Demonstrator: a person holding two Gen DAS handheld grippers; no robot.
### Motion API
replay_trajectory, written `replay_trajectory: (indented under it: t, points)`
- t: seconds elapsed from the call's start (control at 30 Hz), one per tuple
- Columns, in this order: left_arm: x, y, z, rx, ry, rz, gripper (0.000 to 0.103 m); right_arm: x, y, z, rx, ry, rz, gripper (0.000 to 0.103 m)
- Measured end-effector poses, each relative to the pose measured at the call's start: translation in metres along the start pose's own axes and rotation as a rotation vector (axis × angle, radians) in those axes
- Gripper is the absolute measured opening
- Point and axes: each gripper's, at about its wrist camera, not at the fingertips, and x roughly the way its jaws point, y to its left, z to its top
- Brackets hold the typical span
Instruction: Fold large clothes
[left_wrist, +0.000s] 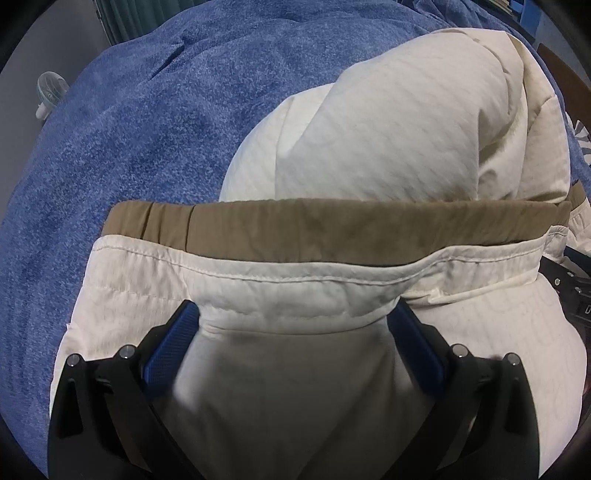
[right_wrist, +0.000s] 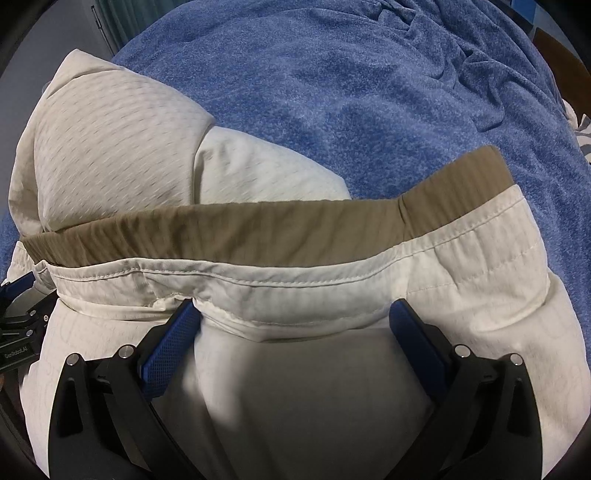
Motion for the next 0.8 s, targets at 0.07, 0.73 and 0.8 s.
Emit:
replay_trajectory:
  t: [0.07,0.73,0.8]
  points:
    - [0.0005,-0.0002,-0.0004,-0.001,0.000,-0.002,0.098,0.0007,-0.0003,0.0004,0.001,-0.001,0.001,0.098]
    - [0.0031,0.0030,-0.0025,-0.014,-0.011,-0.024,0.098,0.0043,-0.0007,0.0020,0.009,-0.009,0.013,0.098]
    - [0.0030,0.0038,-0.0030,-0.015,-0.013,-0.026,0.098,0.0045,-0.0006,0.0019,0.009,-0.011,0.014,0.098]
